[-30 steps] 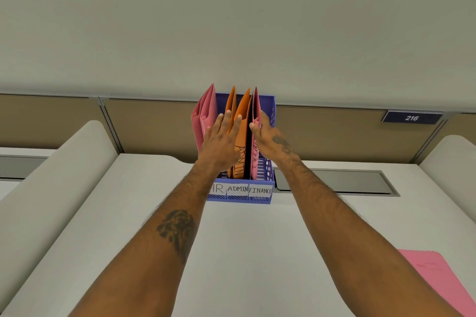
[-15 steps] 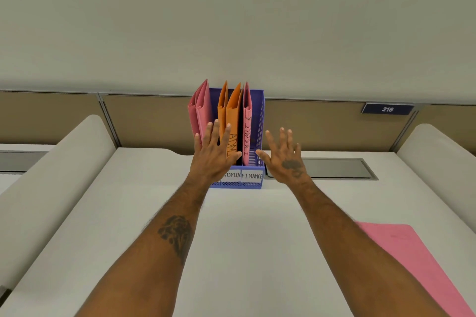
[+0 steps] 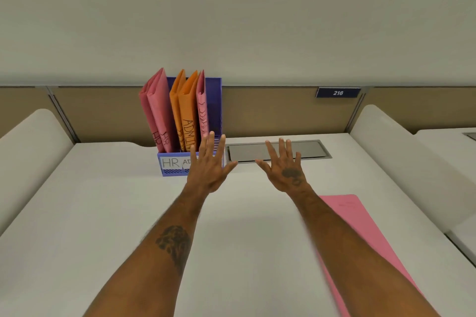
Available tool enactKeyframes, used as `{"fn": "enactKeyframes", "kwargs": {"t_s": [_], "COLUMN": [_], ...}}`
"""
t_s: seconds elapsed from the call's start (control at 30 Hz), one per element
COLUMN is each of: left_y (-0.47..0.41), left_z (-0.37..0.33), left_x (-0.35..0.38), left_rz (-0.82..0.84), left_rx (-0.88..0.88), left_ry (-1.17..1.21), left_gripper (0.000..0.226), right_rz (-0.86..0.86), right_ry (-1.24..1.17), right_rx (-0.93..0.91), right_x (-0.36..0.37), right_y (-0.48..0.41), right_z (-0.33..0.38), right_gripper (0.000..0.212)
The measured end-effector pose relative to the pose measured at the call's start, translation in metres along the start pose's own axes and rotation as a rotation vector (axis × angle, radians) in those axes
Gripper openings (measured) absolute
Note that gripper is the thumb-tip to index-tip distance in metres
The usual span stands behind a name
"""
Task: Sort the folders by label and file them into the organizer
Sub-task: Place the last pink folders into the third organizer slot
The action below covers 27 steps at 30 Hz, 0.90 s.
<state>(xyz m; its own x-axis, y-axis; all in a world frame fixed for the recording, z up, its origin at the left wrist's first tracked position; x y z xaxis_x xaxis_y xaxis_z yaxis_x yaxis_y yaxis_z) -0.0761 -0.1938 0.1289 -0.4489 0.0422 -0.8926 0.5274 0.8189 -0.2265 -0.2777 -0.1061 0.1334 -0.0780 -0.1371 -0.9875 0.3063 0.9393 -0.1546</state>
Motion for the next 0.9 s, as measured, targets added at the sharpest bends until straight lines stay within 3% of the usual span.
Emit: {"fn": "enactKeyframes", "kwargs": {"t_s": [0.13,0.33,0.53,0.9], "left_y": [0.009,0.029,0.059,0.097], "left_z": [-0.047,-0.126,-0.184,-0.241], "left_x": [0.039,0.107,0.164,0.228], "left_rz": [0.033,0.064,0.136,0.298], "left_rx": [-0.015,-0.071,-0.115,-0.14], "left_ry": [0.021,0.032,0.047,0.028], "left_gripper": [0.083,0.083,0.097,0.088], "right_rz": [0.036,0.129,0.213,0.323], "right_ry": [0.001,0.003,-0.006,-0.003], "right_rx": [0.012,-0.005,-0.006,0.075], "right_x": [0.016,0.054,0.087,0.129], "right_y": [0.02,0.059,0.106,0.165], "right_z": [-0.054,-0.144,-0.212,-0.288], "right_gripper": [0.103,0.111,0.111,0.119]}}
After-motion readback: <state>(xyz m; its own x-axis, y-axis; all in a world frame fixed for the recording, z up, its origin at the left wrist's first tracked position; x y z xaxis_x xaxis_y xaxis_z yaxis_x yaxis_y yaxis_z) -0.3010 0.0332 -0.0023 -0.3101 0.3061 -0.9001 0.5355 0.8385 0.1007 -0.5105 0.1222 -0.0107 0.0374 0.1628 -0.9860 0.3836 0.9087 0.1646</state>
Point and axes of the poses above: each hand's wrist, its own y-axis away from the middle knuckle, its own x-axis out of the palm, z = x × y, the point moved 5 cm from there along -y, towards the middle knuckle, and after that the axes turned 10 degrees about y, right-handed, at the moved point
